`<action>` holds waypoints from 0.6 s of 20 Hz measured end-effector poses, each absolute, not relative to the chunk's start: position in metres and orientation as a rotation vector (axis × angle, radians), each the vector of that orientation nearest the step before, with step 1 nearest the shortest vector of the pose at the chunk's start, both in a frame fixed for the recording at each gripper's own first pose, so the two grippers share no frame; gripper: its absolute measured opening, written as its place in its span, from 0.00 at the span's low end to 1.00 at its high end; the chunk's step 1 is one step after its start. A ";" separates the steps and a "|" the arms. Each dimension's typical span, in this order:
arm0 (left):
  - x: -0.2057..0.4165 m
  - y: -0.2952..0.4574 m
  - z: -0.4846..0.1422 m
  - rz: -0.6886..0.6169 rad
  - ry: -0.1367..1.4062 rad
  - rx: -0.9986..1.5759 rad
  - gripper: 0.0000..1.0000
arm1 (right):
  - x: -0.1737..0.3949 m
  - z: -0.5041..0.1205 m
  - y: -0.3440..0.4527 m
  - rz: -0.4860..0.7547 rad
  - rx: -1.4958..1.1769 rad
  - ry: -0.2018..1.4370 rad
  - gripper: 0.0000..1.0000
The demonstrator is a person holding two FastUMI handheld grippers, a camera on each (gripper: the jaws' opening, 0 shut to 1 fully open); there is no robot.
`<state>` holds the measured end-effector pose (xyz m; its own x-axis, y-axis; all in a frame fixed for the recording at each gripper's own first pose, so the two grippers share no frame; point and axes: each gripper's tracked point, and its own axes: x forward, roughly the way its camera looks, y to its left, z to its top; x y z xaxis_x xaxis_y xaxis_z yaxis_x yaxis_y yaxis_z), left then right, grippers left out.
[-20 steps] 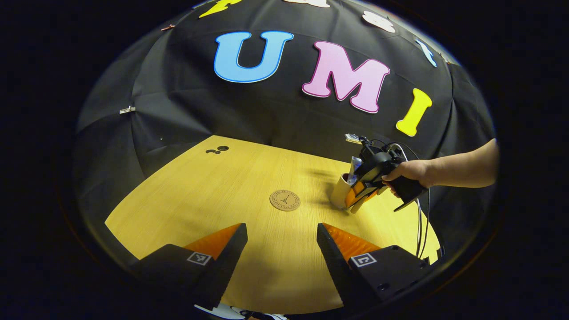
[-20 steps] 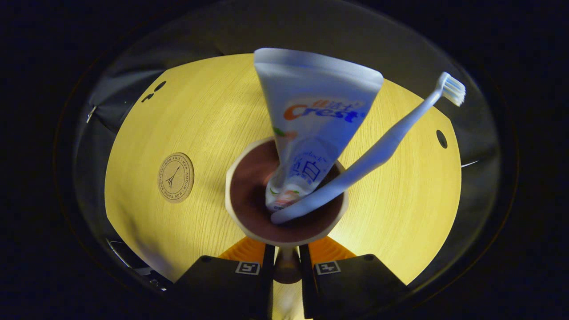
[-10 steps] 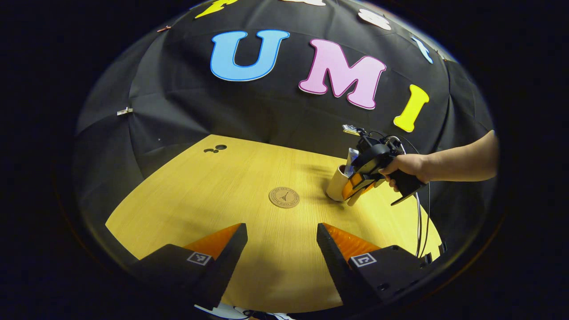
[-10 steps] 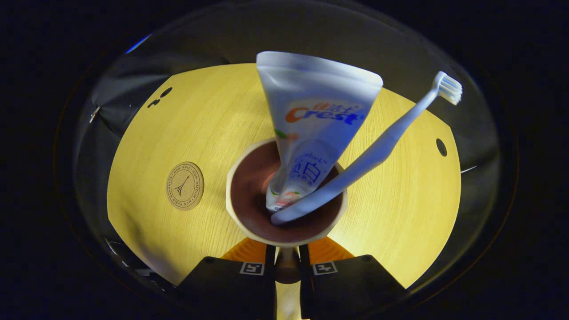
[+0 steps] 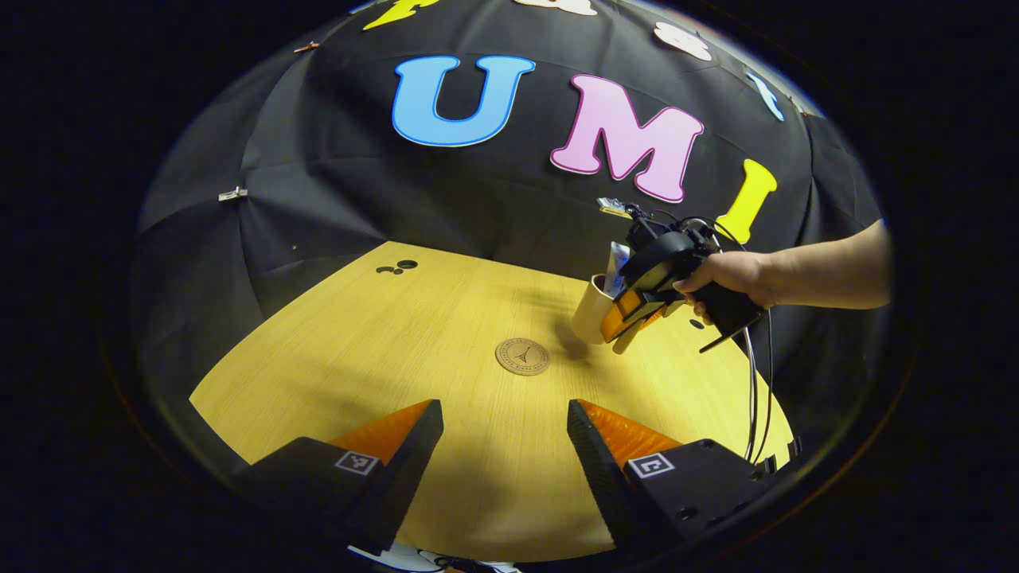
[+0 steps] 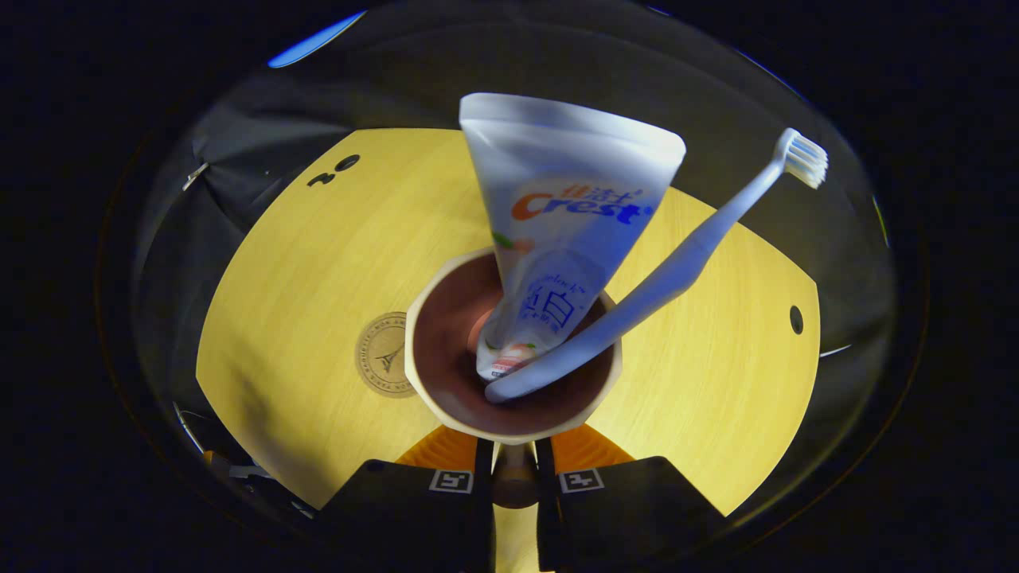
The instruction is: Put the toothbrush and toothpaste on the desktop into the cup, then pick up the cup and place it on the coaster on the desktop.
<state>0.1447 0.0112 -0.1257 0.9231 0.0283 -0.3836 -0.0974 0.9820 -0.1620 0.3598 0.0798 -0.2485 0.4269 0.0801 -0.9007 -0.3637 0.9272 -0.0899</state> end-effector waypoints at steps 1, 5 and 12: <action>0.143 0.015 -0.127 0.072 0.390 -0.184 0.98 | 0.359 -0.250 0.091 0.295 -0.303 1.087 0.24; 0.138 0.027 -0.134 0.099 0.399 -0.210 0.97 | 0.341 -0.256 0.119 0.364 -0.370 1.106 0.24; 0.123 0.043 -0.152 0.141 0.437 -0.241 0.98 | 0.327 -0.281 0.156 0.432 -0.477 1.123 0.24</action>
<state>0.1228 0.0429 -0.1519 0.8969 0.0834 -0.4342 -0.1862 0.9620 -0.1999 0.3274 0.1565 -0.2814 0.3716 0.0890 -0.9241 -0.5535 0.8204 -0.1435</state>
